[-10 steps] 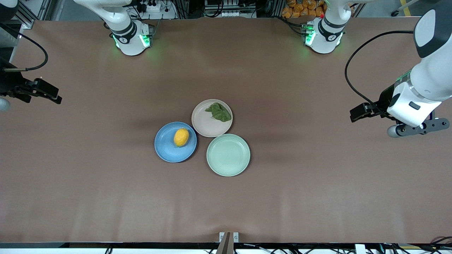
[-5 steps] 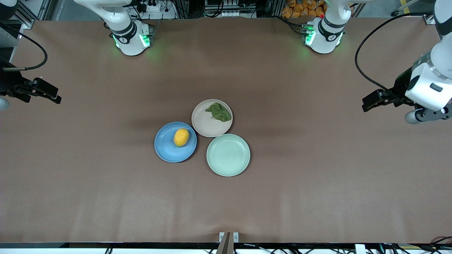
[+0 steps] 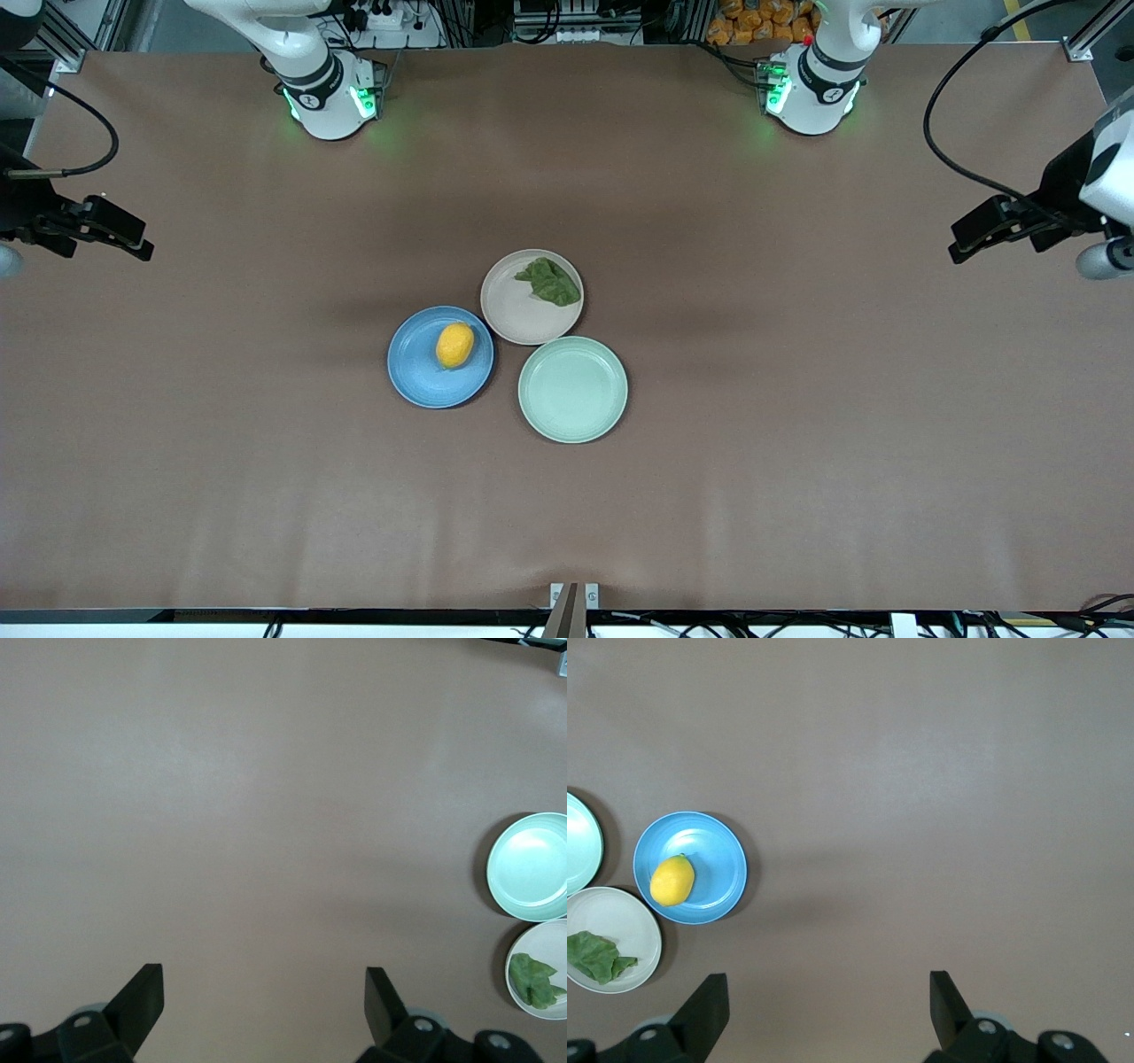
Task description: Place lemon and lettuce in plates
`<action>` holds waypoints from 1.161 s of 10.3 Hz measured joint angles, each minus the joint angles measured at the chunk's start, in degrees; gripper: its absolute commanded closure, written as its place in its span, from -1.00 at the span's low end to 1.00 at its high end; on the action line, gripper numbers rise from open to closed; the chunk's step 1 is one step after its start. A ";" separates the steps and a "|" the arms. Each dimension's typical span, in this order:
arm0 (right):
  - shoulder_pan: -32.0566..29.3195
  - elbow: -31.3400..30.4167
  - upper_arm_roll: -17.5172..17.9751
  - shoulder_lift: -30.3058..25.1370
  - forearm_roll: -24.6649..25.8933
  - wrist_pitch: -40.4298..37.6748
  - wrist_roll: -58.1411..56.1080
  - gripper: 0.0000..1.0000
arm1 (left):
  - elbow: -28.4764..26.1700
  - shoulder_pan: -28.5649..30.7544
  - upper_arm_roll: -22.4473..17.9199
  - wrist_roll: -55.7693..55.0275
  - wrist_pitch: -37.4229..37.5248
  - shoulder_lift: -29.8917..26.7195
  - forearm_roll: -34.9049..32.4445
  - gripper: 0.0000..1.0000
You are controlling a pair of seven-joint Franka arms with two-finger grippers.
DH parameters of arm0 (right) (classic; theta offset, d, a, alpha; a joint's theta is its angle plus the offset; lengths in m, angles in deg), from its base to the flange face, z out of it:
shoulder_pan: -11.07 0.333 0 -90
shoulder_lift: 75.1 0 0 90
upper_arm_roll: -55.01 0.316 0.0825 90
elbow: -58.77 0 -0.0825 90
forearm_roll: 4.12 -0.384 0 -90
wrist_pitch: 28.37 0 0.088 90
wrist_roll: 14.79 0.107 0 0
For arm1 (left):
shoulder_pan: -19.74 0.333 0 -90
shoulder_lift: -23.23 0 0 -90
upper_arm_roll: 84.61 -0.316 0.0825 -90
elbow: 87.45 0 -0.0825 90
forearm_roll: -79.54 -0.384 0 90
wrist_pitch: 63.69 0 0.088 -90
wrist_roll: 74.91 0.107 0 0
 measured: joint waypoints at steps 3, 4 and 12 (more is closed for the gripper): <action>0.00 0.00 -0.01 0.00 -0.01 0.00 0.00 -1.00 | -0.14 -0.06 0.02 1.53 0.03 -0.07 0.00 -1.00; 0.00 0.00 -0.01 0.00 -0.01 0.01 0.00 -1.00 | -0.14 -0.06 0.02 1.55 0.03 -0.09 0.00 -1.00; 0.00 0.00 -0.03 0.00 -0.01 0.04 0.00 -1.00 | -0.19 -0.22 -0.12 2.19 2.47 -0.14 -1.04 -1.00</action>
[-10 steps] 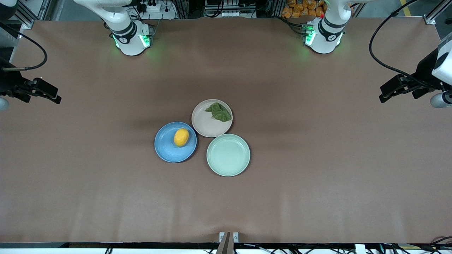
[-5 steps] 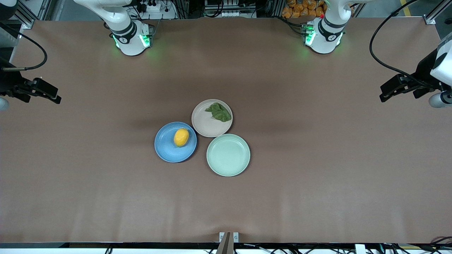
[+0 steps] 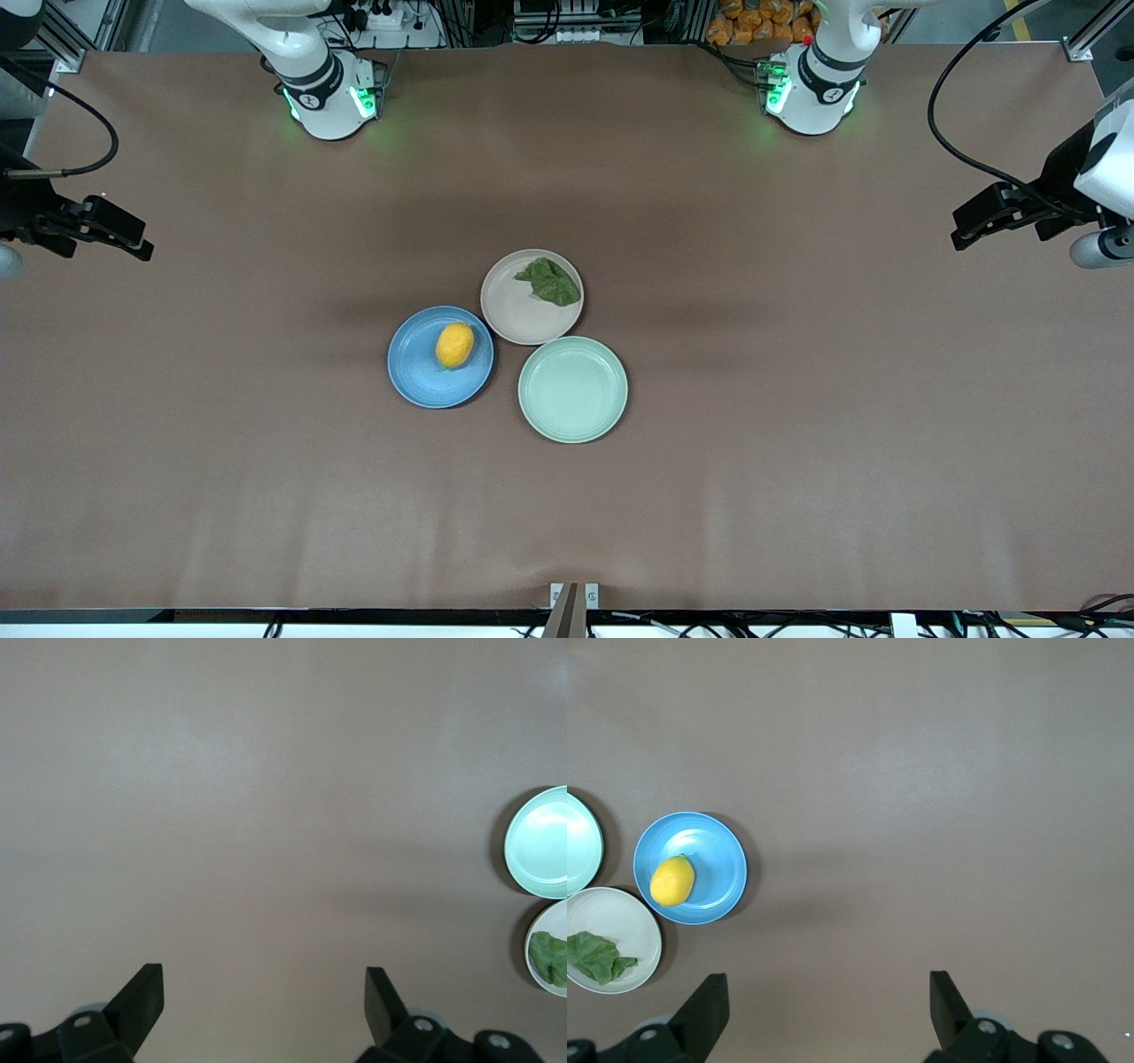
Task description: Place lemon and lettuce in plates
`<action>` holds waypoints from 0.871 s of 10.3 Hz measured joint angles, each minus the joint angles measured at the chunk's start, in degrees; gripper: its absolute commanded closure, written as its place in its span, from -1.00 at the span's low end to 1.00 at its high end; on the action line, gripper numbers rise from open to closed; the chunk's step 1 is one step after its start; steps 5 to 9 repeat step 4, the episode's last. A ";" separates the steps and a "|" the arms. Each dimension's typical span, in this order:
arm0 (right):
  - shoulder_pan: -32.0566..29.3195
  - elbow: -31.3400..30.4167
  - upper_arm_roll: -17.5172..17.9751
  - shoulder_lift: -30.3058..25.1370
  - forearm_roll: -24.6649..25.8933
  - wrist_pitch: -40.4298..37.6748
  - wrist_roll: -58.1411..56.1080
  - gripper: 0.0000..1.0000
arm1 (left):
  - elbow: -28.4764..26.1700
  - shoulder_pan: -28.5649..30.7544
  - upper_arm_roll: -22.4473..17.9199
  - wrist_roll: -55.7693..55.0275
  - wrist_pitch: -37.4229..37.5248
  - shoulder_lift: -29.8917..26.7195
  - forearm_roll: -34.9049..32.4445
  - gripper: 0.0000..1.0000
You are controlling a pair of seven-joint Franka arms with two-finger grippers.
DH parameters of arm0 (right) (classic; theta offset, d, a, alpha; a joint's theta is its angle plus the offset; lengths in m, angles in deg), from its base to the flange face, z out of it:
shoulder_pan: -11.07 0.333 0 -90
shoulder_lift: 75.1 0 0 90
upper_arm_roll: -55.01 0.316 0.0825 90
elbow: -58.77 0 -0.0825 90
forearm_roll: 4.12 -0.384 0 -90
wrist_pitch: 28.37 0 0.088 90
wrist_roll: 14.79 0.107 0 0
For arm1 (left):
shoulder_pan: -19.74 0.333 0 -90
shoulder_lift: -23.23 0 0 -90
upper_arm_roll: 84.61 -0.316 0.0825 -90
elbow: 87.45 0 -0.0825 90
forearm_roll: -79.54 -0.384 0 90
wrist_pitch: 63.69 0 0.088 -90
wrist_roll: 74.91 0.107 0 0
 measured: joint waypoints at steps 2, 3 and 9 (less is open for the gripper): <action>0.00 0.00 -0.07 0.00 0.00 0.01 0.00 -1.00 | -0.15 -0.01 -0.01 4.74 0.03 0.09 0.00 -1.00; 0.00 0.00 -0.08 0.00 0.00 0.01 0.00 -1.00 | -0.23 -0.02 -0.01 5.94 0.03 0.17 0.00 -1.00; 0.00 0.00 -0.09 0.00 0.00 0.01 0.00 -1.00 | -0.31 -0.03 -0.01 6.19 0.03 0.23 0.00 -1.00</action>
